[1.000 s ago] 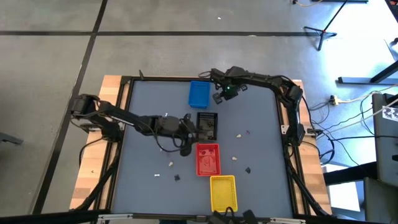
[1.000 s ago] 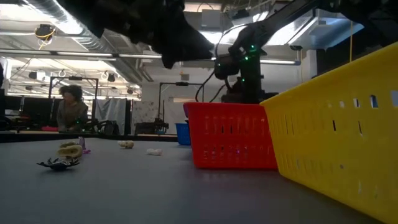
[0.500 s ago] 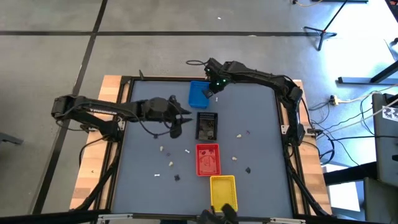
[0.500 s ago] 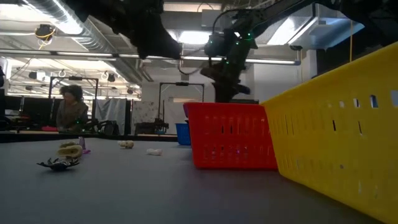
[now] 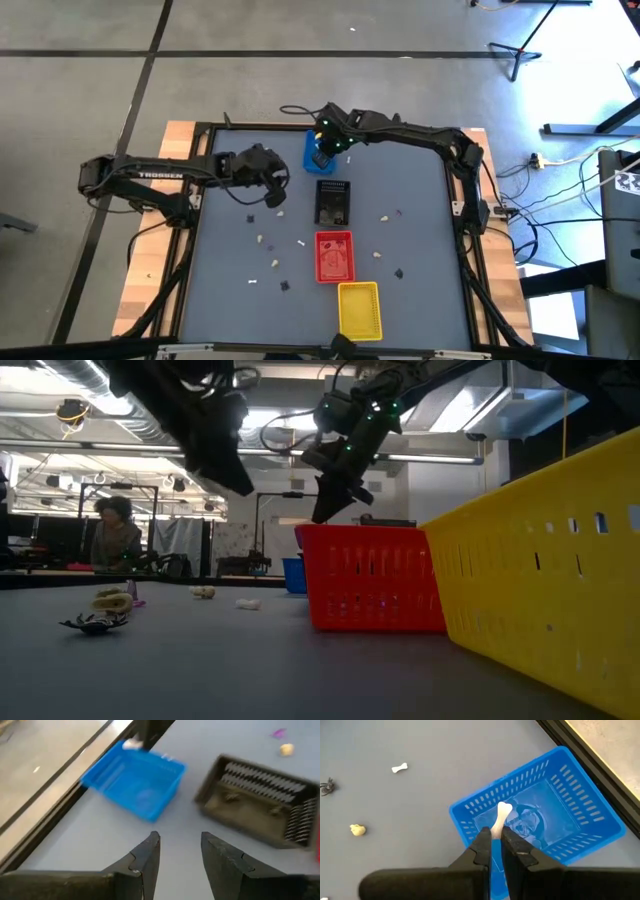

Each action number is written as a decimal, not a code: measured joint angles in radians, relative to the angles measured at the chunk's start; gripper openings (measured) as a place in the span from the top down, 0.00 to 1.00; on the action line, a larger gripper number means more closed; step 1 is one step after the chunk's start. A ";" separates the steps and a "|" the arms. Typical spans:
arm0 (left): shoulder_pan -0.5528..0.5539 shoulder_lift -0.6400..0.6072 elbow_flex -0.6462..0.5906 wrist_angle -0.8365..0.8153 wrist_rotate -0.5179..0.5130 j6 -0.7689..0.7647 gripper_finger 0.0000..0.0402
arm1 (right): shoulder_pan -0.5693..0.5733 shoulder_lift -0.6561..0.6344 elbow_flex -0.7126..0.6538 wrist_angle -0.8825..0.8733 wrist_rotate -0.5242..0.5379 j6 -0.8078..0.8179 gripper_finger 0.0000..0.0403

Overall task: Sort Halloween decoration
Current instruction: Put the white bone toy into the blue bin

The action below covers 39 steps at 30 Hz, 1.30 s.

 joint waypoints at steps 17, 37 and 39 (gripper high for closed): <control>0.136 0.004 -0.147 -0.162 -0.032 -0.344 0.66 | 0.005 0.001 0.000 0.014 0.020 -0.013 0.71; 0.147 0.004 -0.382 0.146 0.022 -0.402 0.66 | 0.005 0.002 0.000 0.046 0.019 -0.015 0.70; 0.147 0.004 -0.394 0.172 0.021 -0.403 0.66 | 0.005 0.002 0.000 0.048 0.019 -0.015 0.70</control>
